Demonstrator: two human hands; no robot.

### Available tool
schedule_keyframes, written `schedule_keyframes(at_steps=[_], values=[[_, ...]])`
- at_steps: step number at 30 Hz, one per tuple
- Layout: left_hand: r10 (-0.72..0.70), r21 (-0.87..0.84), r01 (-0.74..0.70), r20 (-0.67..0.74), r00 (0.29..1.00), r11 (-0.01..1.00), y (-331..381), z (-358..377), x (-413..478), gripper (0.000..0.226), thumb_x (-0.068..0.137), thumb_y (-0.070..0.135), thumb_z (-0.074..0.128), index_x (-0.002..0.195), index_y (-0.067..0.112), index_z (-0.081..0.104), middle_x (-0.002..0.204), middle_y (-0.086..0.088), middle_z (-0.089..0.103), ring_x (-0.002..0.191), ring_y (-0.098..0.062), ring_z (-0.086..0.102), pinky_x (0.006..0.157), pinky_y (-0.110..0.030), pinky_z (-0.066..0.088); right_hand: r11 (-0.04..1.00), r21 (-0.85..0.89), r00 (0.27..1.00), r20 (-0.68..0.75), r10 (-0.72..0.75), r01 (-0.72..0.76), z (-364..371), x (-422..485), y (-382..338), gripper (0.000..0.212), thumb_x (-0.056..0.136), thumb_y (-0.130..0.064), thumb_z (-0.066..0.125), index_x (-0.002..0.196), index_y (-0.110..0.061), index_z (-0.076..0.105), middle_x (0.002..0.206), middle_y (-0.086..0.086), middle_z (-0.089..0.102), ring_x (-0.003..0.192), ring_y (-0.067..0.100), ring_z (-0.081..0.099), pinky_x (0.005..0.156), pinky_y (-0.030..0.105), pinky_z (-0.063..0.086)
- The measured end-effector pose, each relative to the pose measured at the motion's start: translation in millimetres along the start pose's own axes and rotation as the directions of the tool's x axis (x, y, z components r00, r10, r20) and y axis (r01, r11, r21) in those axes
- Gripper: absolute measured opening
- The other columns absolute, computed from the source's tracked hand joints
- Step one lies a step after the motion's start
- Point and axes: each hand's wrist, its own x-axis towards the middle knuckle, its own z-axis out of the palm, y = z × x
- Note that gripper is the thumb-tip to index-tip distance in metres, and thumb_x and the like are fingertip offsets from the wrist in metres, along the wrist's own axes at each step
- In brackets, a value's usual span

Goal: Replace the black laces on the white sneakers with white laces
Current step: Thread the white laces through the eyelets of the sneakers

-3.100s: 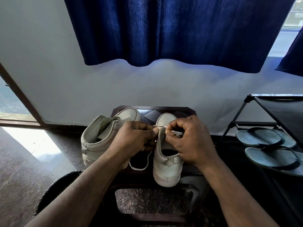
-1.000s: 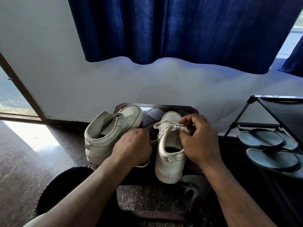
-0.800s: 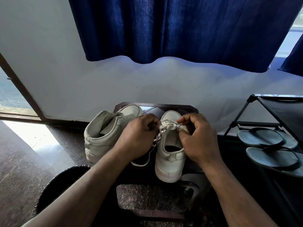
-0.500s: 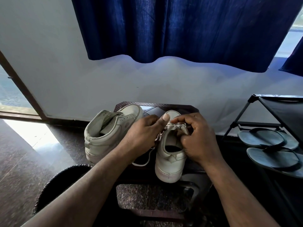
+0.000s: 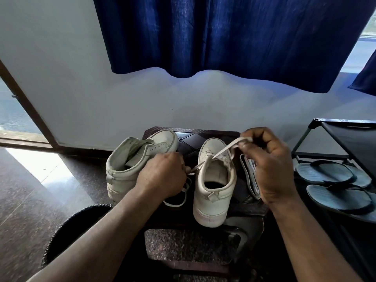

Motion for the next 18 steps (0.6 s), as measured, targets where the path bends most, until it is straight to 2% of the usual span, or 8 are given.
schedule_keyframes(at_steps=[3,5,7,9,12,15,16,18], values=[[0.049,0.018,-0.048,-0.025,0.998,0.999,2,-1,-3,0.009,0.094,0.03,0.064,0.089,0.025,0.068,0.089,0.002,0.072,0.086,-0.025,0.068,0.077,-0.04,0.058,0.981,0.176,0.995,-0.044,0.086,-0.077,-3,2,-3,0.009,0.079,-0.014,0.066,0.088,-0.013,0.068,0.079,0.0,0.066,0.072,0.011,0.051,0.063,0.019,0.045],[0.114,-0.167,-0.124,-0.071,0.991,0.978,6,0,-1,0.011,0.091,0.022,0.062,0.087,0.031,0.066,0.085,0.01,0.071,0.083,-0.015,0.067,0.076,-0.037,0.056,0.985,0.149,0.996,-0.018,0.092,-0.088,-1,1,-3,0.008,0.08,-0.011,0.066,0.087,-0.014,0.069,0.078,-0.003,0.068,0.071,0.009,0.052,0.061,0.016,0.044],[0.136,-0.437,-0.15,-0.063,0.989,0.887,12,1,1,0.009,0.095,0.027,0.066,0.088,0.033,0.066,0.08,0.01,0.072,0.074,-0.009,0.064,0.074,-0.036,0.054,0.99,0.104,0.996,0.008,0.091,-0.092,2,0,-1,0.014,0.085,0.0,0.067,0.085,-0.014,0.07,0.077,-0.005,0.069,0.07,0.007,0.054,0.062,0.017,0.045],[0.168,-0.563,-0.16,-0.039,0.985,0.811,15,2,0,0.01,0.097,0.035,0.068,0.088,0.032,0.067,0.078,0.005,0.071,0.067,-0.009,0.059,0.073,-0.038,0.054,0.994,0.061,0.996,0.001,0.094,-0.093,4,0,2,0.022,0.087,0.007,0.067,0.083,-0.014,0.071,0.073,-0.006,0.066,0.07,0.009,0.055,0.064,0.023,0.045],[0.158,-0.555,-0.162,-0.056,0.986,0.816,15,5,0,0.013,0.097,0.032,0.07,0.084,0.03,0.068,0.074,0.004,0.069,0.063,-0.007,0.055,0.068,-0.038,0.051,0.994,0.049,0.995,-0.013,0.098,-0.097,8,2,7,0.019,0.086,0.006,0.07,0.082,-0.012,0.071,0.072,-0.003,0.065,0.071,0.013,0.056,0.067,0.029,0.046],[0.099,-0.569,-0.082,-0.001,0.995,0.819,15,6,2,0.016,0.099,0.03,0.068,0.083,0.028,0.067,0.065,0.011,0.061,0.053,-0.002,0.048,0.059,-0.026,0.042,0.989,0.067,0.992,-0.009,0.129,-0.128,10,4,11,0.022,0.086,0.008,0.068,0.082,-0.013,0.071,0.072,-0.004,0.066,0.07,0.012,0.057,0.066,0.026,0.046],[0.085,-0.491,-0.08,-0.012,0.996,0.868,15,5,3,0.018,0.099,0.029,0.066,0.082,0.029,0.065,0.066,0.013,0.061,0.055,-0.001,0.051,0.059,-0.023,0.042,0.986,0.082,0.989,-0.002,0.145,-0.145,10,4,12,0.021,0.086,0.007,0.068,0.082,-0.014,0.071,0.074,-0.004,0.066,0.071,0.012,0.057,0.066,0.026,0.046],[0.081,-0.228,-0.091,-0.055,0.995,0.969,11,5,3,0.014,0.099,0.026,0.06,0.086,0.029,0.063,0.083,0.009,0.067,0.078,-0.013,0.064,0.067,-0.028,0.046,0.978,0.099,0.983,0.01,0.181,-0.181,11,5,14,0.015,0.084,0.0,0.071,0.082,-0.015,0.071,0.078,0.0,0.068,0.076,0.013,0.059,0.07,0.027,0.047]])
